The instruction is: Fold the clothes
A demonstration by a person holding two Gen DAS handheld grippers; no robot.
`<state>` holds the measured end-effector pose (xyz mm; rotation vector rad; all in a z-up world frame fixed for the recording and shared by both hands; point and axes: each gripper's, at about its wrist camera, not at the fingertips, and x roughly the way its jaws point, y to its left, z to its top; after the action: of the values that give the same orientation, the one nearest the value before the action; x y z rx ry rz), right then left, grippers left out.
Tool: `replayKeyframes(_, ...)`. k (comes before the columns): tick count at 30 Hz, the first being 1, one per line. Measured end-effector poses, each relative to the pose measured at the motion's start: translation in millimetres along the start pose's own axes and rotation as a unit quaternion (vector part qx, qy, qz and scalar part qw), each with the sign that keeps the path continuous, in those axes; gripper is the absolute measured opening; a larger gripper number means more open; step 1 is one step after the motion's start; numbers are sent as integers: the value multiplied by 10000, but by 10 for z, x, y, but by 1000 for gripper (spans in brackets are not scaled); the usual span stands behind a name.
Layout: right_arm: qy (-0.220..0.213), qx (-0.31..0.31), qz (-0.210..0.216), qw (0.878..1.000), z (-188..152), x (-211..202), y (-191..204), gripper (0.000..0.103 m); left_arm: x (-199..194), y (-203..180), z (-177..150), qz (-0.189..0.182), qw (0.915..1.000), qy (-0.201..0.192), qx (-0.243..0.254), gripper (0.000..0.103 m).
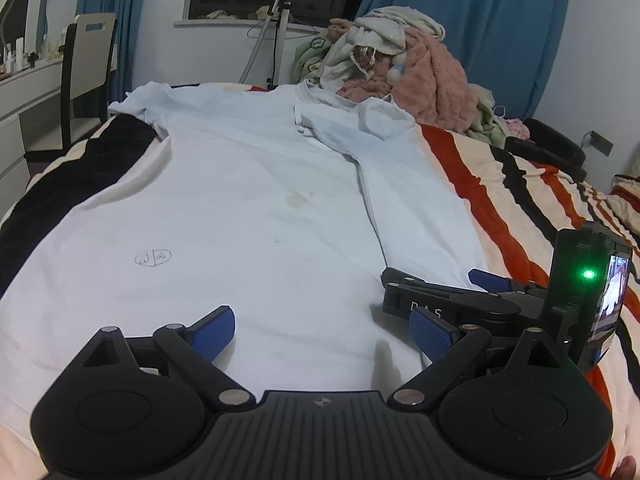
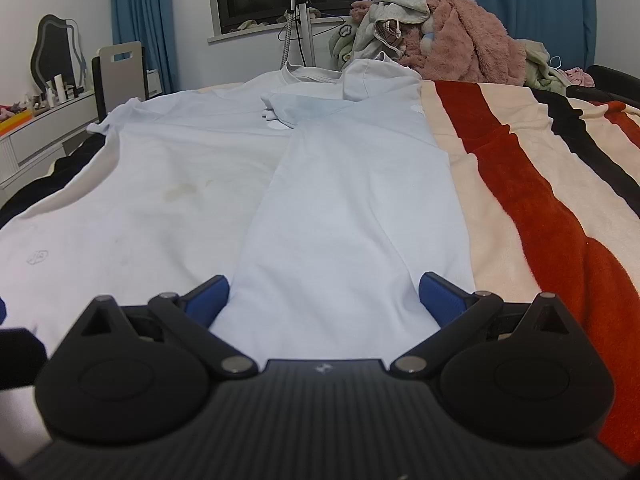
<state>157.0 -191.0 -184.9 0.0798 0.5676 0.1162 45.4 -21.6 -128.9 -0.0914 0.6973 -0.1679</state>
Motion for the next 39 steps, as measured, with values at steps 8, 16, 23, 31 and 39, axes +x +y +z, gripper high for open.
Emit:
replayKeyframes(8, 1, 1, 2, 10000, 2, -2, -4, 103, -30, 14, 15, -60, 10000, -57, 45, 95)
replayKeyframes(16, 2, 3, 0, 10000, 3, -3, -4, 103, -116, 50, 69, 29, 9998, -190, 68, 95)
replayKeyframes(23, 3, 7, -2, 10000, 6, -5, -4, 103, -182, 106, 147, 102, 9992, -373, 98, 97)
replayKeyframes(31, 149, -114, -39, 9998, 41, 63, 41, 103, -225, 201, 272, 141, 9976, -657, 160, 101)
replayKeyframes(39, 48, 7, -3, 10000, 10, 45, 13, 103, -267, 288, 386, 178, 9954, -913, 211, 101)
